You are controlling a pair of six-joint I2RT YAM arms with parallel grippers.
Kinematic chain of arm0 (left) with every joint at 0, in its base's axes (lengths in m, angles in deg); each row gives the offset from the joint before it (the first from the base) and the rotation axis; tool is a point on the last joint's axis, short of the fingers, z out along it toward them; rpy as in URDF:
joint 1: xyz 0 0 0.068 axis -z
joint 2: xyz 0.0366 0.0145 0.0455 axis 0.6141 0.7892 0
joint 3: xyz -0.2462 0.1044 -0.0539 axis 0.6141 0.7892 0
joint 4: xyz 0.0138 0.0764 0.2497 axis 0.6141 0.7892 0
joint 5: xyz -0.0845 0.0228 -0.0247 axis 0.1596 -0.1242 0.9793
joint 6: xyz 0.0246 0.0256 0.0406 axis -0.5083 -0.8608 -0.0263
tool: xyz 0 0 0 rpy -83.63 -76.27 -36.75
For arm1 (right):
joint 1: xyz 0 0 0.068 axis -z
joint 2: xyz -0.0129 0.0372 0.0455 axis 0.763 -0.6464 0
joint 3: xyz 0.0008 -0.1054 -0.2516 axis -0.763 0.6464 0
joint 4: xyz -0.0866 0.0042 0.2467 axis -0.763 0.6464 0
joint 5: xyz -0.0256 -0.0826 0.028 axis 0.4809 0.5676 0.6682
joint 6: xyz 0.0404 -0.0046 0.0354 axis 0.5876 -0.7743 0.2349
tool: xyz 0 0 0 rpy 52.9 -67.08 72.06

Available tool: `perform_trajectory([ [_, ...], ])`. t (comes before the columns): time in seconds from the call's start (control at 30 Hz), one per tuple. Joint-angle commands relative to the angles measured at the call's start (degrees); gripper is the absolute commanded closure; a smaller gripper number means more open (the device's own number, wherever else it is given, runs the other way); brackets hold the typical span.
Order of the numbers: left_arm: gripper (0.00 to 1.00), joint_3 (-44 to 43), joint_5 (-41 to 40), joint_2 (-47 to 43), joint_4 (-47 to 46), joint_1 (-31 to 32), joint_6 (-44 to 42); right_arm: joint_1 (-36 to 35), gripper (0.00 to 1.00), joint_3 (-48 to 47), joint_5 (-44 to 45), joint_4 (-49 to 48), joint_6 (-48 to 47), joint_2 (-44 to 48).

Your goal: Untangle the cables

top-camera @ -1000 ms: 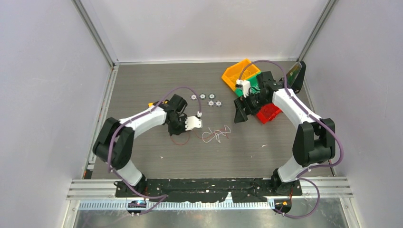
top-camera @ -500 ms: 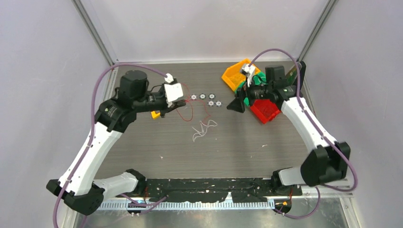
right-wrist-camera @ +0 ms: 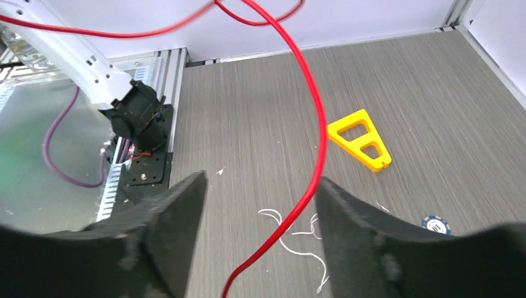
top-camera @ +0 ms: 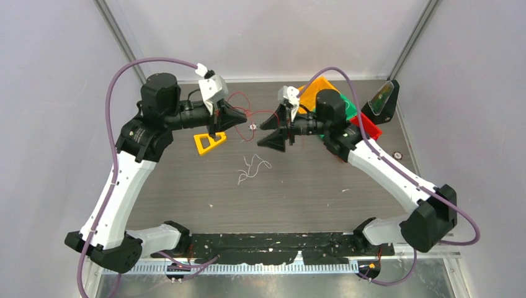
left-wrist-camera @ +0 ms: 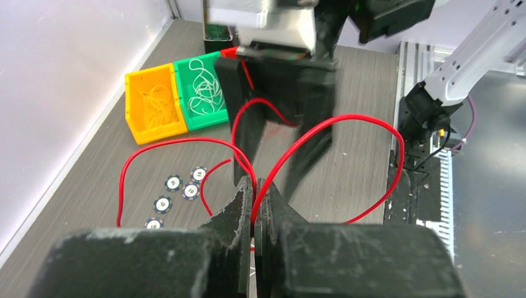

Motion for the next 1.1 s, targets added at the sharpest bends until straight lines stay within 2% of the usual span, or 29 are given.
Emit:
perform_trajectory([
  [0.0,1.00,-0.5,3.7,-1.4,-4.8,-2.4,5.7,-0.7,0.62,0.2,5.2,-11.2,5.7,-2.3],
  [0.03,1.00,0.8,3.3,-1.7,-5.5,-2.9,6.3,-0.7,0.78,0.0,5.2,-11.3,6.3,-2.0],
  [0.1,1.00,3.4,-1.1,-2.9,-6.9,-3.4,7.4,-0.8,0.91,-0.1,5.3,-12.2,7.5,-0.3],
  [0.23,1.00,7.2,-15.7,-3.1,-7.8,-2.5,9.6,-1.2,0.94,-3.4,4.7,-12.2,11.0,2.7],
  [0.33,1.00,8.5,-24.8,-2.5,-7.0,0.9,8.0,-2.2,0.94,-7.4,4.7,-10.9,13.2,3.4],
  [0.43,1.00,8.0,-27.4,-0.5,-6.4,3.4,10.6,-3.8,0.94,-10.2,4.8,-10.5,14.1,2.5],
  [0.57,1.00,7.6,-24.3,1.5,-6.2,4.2,12.1,-4.4,0.94,-13.5,5.9,-8.9,13.6,1.5],
  [0.63,1.00,10.8,-22.1,-0.3,-9.6,4.2,11.5,-4.4,0.87,-13.9,6.4,-6.6,11.9,1.6],
  [0.7,1.00,13.0,-19.3,-1.6,-12.1,4.2,9.5,-4.4,0.71,-13.9,6.7,-4.2,11.0,2.0],
  [0.73,1.00,13.6,-18.4,-1.9,-12.5,4.2,8.9,-4.4,0.58,-13.9,6.8,-3.7,10.8,2.1],
  [0.8,1.00,14.1,-17.0,-2.1,-12.5,4.2,7.3,-4.4,0.44,-14.2,6.7,-2.1,10.6,2.0],
  [0.93,1.00,15.9,-13.9,-3.4,-14.6,4.2,5.3,-4.5,0.30,-15.7,6.6,3.3,8.6,1.2],
  [1.07,1.00,15.8,-12.5,-3.2,-15.5,4.2,4.9,-4.4,0.28,-17.4,7.9,7.8,6.9,-0.7],
])
